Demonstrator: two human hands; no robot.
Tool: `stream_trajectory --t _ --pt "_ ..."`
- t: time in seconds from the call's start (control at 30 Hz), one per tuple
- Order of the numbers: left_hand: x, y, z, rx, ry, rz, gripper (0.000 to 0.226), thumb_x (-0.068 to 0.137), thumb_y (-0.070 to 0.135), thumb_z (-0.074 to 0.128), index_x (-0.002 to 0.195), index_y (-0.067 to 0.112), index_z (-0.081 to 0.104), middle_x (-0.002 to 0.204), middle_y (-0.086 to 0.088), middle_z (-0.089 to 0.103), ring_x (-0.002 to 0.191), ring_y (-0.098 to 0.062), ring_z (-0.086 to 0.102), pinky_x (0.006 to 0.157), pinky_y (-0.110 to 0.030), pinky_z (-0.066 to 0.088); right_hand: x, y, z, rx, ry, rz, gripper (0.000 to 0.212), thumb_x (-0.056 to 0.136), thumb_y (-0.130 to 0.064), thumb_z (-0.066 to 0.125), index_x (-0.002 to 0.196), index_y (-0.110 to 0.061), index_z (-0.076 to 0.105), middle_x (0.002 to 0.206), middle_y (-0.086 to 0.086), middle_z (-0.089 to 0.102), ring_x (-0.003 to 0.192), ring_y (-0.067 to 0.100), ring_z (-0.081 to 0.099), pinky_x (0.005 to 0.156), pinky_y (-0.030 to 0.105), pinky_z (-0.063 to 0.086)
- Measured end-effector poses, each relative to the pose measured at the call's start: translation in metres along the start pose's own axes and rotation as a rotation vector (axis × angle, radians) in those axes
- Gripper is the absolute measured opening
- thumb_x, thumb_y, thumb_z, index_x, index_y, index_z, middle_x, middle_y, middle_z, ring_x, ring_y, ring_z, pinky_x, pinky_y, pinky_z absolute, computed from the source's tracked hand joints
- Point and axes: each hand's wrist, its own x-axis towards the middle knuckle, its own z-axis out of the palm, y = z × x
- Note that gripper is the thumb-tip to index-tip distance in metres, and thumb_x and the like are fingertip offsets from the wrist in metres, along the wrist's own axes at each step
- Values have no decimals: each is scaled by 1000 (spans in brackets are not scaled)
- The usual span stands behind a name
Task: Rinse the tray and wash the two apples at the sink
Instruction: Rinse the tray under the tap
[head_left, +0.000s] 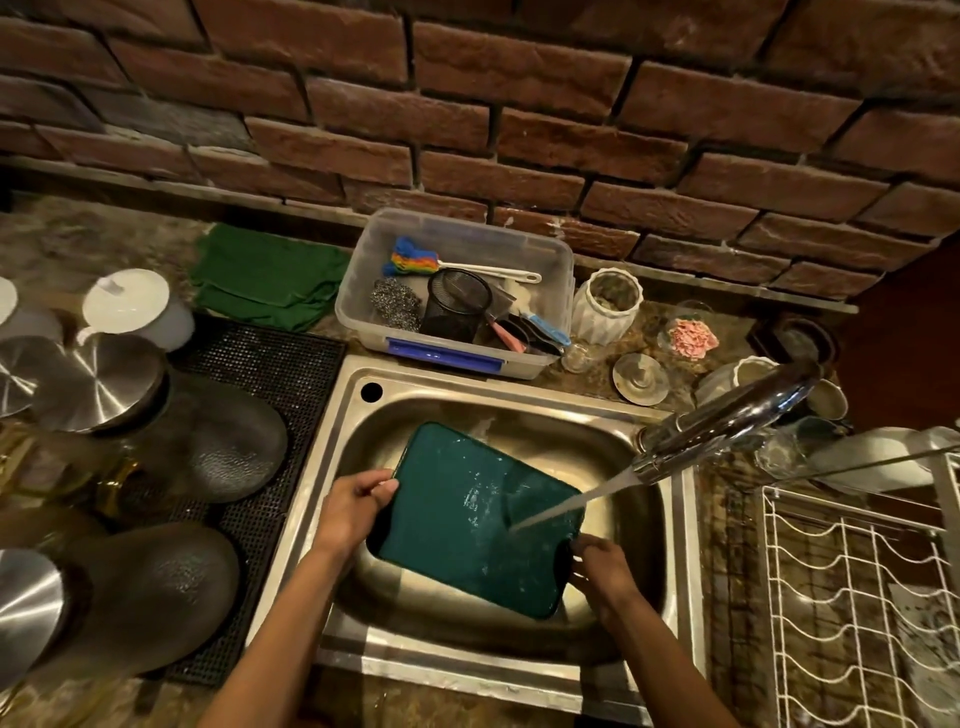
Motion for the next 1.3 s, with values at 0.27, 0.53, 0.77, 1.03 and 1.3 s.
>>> stream_trajectory --t 0.27,0.53,0.77,1.03,1.3 --pt "7 -40 31 29 34 -202 25 95 5 59 115 4 74 109 -16 75 107 -36 68 103 -54 50 -22 -35 -32 20 27 -190 28 101 1 45 117 -6 67 113 17 72 109 33 66 98 49 53" --pt "-20 -48 39 10 -114 -244 24 99 4 53 86 -1 72 82 -15 69 80 -26 63 71 -33 49 -32 -38 -54 -99 27 -189 29 100 -4 49 103 -22 72 100 6 78 95 25 73 70 35 62" --pt "-24 -29 14 22 -104 -244 23 98 5 59 90 -9 74 93 -20 75 90 -32 69 92 -44 55 -15 -4 -42 -237 53 -65 26 100 -6 50 86 -11 72 83 13 76 76 24 71 59 31 55" --pt "-33 -18 -3 64 -122 -259 24 98 3 58 76 -4 65 81 -21 65 78 -31 60 77 -42 50 -18 12 -36 -427 -4 -2 28 97 0 48 88 17 68 79 23 64 76 32 60 67 38 45" --pt "-59 -8 -5 166 -190 -368 17 101 8 54 89 -3 58 54 -12 54 41 -20 45 39 -23 32 -38 17 -48 -503 38 -20 28 96 1 48 72 6 62 76 25 56 75 31 54 69 39 42"
